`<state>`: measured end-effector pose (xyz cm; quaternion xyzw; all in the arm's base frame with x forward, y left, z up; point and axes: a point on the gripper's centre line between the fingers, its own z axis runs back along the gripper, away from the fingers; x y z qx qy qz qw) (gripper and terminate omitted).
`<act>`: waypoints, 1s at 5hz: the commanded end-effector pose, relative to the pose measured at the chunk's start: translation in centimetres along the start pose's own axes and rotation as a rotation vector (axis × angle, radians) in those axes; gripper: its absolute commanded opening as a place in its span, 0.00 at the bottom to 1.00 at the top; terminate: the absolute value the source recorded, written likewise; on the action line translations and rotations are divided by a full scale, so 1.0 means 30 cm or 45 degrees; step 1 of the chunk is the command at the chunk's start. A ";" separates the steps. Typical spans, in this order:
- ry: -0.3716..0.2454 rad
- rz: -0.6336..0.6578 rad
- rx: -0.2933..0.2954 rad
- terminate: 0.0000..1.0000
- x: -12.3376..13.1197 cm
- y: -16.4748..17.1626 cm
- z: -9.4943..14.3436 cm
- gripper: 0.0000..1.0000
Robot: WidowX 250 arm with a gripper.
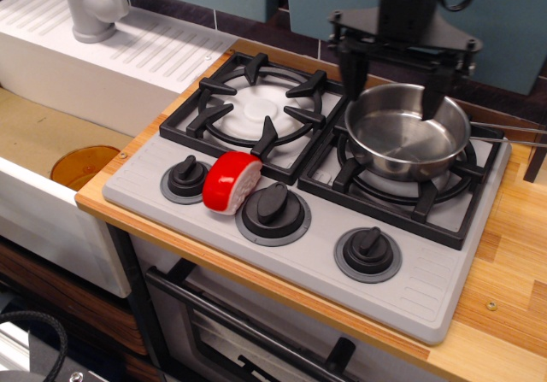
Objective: End effector reaching pot or pan
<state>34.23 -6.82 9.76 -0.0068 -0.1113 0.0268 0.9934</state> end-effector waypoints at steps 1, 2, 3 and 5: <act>-0.120 -0.033 -0.007 0.00 0.063 0.053 0.073 1.00; -0.147 -0.025 -0.023 0.00 0.089 0.038 0.020 1.00; -0.217 -0.038 -0.074 0.00 0.075 0.007 -0.103 1.00; -0.223 -0.013 -0.067 1.00 0.056 -0.021 -0.114 1.00</act>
